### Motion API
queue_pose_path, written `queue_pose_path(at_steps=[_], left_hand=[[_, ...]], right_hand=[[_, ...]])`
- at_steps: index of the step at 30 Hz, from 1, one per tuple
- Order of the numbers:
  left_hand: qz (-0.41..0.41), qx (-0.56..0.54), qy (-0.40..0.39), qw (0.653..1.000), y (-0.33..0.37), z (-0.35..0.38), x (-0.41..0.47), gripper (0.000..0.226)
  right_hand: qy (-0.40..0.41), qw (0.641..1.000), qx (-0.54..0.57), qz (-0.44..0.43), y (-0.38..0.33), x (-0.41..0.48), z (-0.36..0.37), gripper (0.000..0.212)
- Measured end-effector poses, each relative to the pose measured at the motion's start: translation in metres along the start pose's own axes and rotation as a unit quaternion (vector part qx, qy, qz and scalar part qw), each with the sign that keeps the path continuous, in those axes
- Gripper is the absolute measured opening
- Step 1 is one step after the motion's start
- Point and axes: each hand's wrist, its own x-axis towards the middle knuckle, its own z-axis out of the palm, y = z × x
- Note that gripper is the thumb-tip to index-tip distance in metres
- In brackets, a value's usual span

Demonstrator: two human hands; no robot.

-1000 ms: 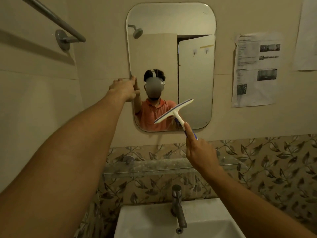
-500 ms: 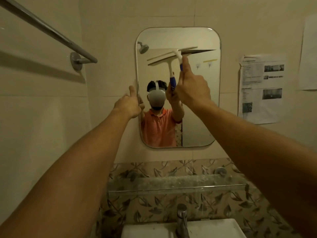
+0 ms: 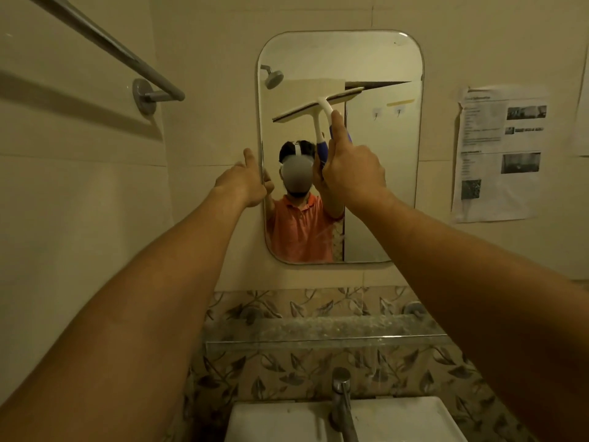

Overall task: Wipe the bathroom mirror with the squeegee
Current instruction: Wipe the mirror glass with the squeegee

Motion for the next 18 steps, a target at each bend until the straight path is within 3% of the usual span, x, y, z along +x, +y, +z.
queue_pose_path(at_steps=[18], left_hand=[[-0.011, -0.016, -0.04, 0.999, 0.005, 0.017, -0.007, 0.088]], right_hand=[[-0.07, 0.997, -0.022, 0.028, 0.056, -0.122, 0.048, 0.078]])
